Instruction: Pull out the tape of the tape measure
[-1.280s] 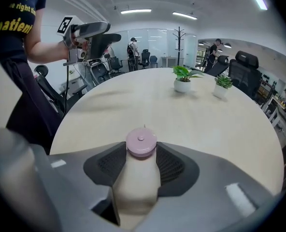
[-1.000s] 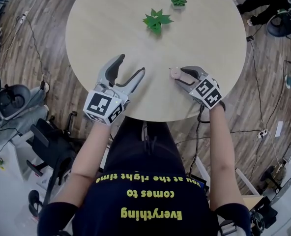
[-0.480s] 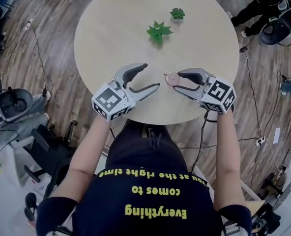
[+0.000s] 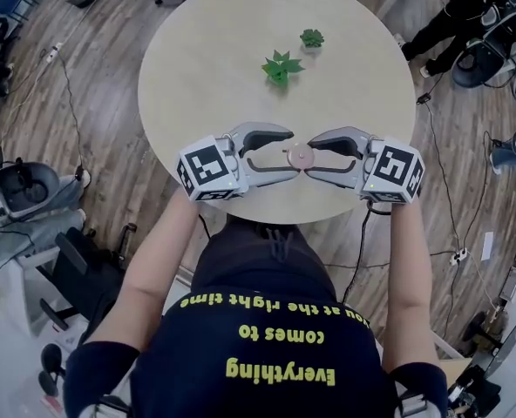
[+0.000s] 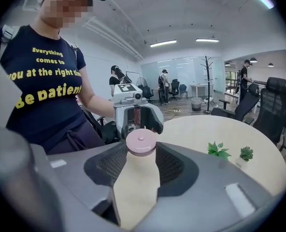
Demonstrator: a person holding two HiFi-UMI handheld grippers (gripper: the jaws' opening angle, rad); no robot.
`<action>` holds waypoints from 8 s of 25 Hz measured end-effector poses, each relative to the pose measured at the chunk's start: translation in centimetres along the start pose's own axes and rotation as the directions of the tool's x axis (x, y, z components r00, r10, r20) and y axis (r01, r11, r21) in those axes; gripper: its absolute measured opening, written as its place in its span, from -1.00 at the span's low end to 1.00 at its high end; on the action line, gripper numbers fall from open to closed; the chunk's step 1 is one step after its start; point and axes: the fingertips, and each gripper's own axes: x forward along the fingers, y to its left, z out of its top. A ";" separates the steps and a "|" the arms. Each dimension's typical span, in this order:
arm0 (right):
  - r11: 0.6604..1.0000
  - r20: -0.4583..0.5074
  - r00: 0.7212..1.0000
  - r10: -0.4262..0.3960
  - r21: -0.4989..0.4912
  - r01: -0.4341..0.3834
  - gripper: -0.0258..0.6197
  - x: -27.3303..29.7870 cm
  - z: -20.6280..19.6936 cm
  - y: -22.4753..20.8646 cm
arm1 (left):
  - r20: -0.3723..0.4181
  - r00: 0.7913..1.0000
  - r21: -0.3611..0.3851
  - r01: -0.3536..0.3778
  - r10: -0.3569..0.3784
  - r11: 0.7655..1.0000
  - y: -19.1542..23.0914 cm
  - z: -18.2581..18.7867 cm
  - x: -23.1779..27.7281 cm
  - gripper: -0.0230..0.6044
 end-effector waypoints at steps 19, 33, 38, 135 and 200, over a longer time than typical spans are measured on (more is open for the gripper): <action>0.998 0.065 0.997 0.050 -0.027 -0.048 -0.27 0.3 3.5 0.6 | 0.033 0.996 -0.036 0.079 -0.078 0.996 -0.6 1.6 -1.6 -0.23; 0.881 -0.002 0.938 -0.346 -0.345 0.324 -0.31 0.9 3.9 -2.3 | 0.045 0.999 -0.368 -0.006 0.025 0.930 2.5 2.1 -2.4 -0.23; 0.791 -0.005 0.909 -0.417 -0.495 0.360 -0.35 1.3 4.2 -2.0 | 0.061 0.998 -0.454 0.002 0.029 0.891 2.4 2.7 -2.3 -0.23; 0.572 -0.102 0.705 -0.702 -0.670 0.473 -0.66 -4.4 -0.3 -4.1 | 0.007 0.969 -0.574 -0.199 0.248 0.795 6.4 -0.1 -10.5 -0.90; 0.556 -0.166 0.612 -0.773 -0.641 0.529 -0.66 -9.8 -3.7 -4.2 | -0.062 0.858 -0.534 -0.461 0.510 0.709 9.0 -2.0 -19.9 -0.90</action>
